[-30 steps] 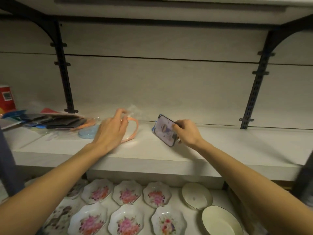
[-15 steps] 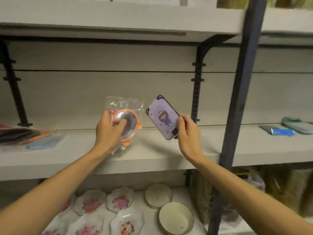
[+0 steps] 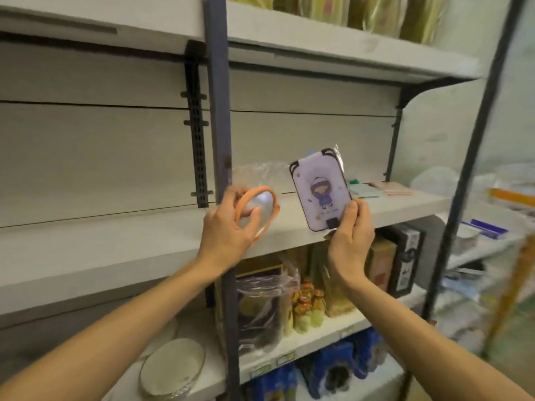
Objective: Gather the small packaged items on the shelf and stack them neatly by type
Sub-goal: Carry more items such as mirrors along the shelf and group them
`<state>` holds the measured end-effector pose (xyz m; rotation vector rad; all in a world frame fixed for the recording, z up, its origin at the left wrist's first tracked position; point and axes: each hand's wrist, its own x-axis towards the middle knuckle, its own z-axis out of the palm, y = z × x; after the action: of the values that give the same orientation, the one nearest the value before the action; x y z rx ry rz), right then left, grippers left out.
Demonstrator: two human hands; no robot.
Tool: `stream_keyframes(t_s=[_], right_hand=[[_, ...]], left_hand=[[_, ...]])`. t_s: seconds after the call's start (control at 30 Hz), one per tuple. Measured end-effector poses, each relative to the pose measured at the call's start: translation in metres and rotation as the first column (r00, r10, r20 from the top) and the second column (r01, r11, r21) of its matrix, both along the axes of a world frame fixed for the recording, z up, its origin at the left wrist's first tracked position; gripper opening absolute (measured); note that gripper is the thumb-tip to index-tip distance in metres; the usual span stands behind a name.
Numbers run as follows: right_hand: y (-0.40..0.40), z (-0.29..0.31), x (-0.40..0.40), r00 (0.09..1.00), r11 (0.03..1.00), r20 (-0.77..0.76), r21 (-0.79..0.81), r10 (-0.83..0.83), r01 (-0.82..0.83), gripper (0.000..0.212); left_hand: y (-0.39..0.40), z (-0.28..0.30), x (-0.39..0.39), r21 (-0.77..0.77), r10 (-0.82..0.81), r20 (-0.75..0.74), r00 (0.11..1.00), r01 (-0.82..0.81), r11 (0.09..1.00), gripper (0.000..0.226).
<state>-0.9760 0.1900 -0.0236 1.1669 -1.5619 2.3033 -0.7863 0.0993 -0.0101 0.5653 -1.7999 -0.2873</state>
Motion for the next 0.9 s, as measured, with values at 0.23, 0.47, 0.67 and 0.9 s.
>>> stream_keyframes(t_s=[0.23,0.47,0.67,0.9], right_hand=[[-0.006,-0.016,-0.105,0.989,0.972,0.138,0.236,-0.044,0.010,0.031],[-0.063,-0.022,-0.174,0.989,0.936,0.142,0.340,0.039,-0.085,0.029],[-0.147,-0.002,-0.236,0.983,0.889,0.130,0.423,0.132,-0.176,0.025],[-0.237,-0.003,-0.280,0.966,0.824,0.091,0.505,0.243,-0.255,0.032]], left_hand=[[-0.027,0.009,-0.114,0.369,0.009,-0.013,1.000,-0.004,0.929,0.036],[-0.119,-0.002,-0.190,0.627,0.097,0.000,0.995,-0.076,0.775,0.052],[-0.206,-0.010,-0.239,0.716,0.088,0.118,0.989,-0.146,0.682,0.067],[-0.268,-0.018,-0.250,0.514,0.326,0.359,0.874,-0.477,0.713,0.044]])
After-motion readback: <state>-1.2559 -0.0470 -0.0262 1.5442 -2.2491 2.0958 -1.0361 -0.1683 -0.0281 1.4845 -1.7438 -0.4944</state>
